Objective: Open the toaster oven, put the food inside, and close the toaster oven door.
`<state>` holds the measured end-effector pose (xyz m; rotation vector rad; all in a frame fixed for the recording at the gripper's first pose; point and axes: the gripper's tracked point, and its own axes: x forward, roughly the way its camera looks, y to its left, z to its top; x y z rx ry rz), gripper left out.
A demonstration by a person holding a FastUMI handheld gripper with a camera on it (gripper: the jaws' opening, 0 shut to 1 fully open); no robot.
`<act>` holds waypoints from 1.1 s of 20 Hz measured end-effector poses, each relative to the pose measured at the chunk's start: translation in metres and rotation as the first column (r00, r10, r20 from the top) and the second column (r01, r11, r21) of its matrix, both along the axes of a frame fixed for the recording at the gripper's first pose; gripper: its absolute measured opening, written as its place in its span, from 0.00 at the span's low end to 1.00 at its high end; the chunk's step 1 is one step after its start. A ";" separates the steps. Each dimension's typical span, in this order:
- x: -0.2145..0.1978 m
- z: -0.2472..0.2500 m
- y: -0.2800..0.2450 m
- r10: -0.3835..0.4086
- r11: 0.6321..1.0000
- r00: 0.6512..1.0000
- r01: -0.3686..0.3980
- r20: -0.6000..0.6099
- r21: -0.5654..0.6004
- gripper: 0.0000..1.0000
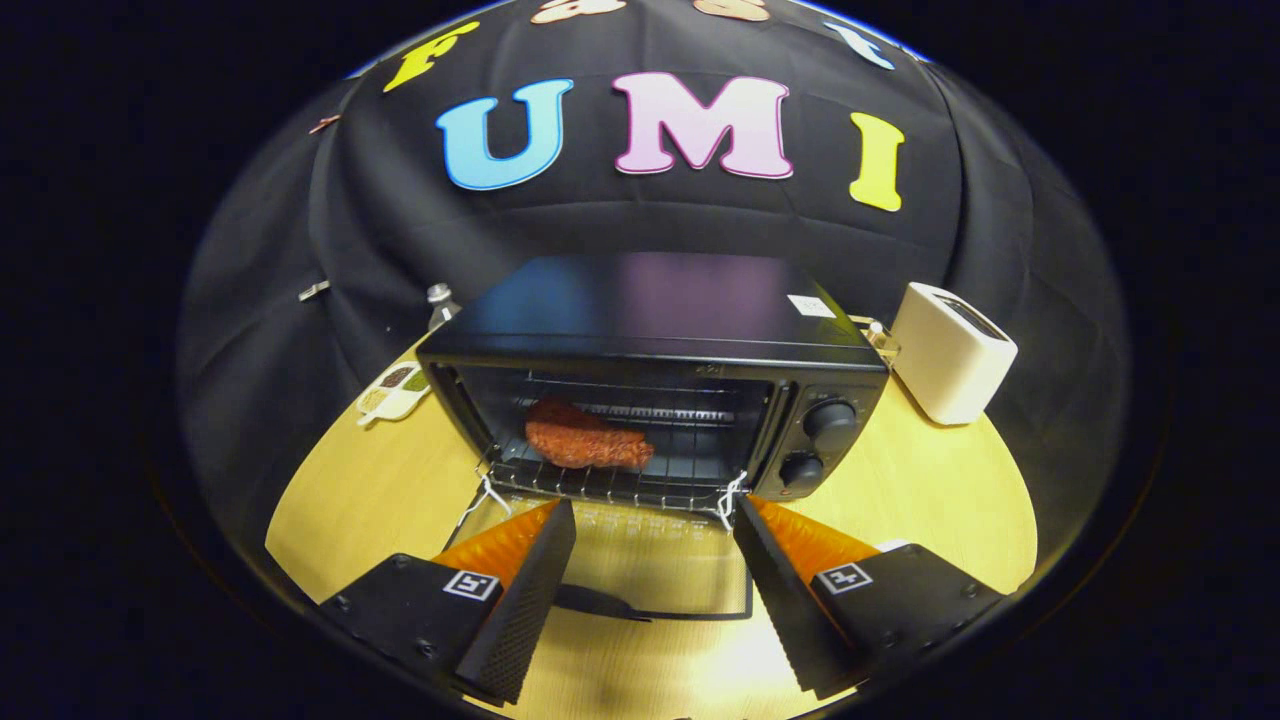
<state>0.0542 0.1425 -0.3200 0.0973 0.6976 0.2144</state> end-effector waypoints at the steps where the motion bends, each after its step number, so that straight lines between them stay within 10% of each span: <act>1: -0.006 0.002 0.002 0.011 1.000 1.000 -0.011 -0.002 -0.002 0.98; 15: -0.080 -0.032 0.053 0.109 0.993 0.986 -0.103 -0.125 0.053 0.99; 22: -0.103 -0.073 0.061 0.036 0.997 0.966 -0.018 -0.257 0.073 0.99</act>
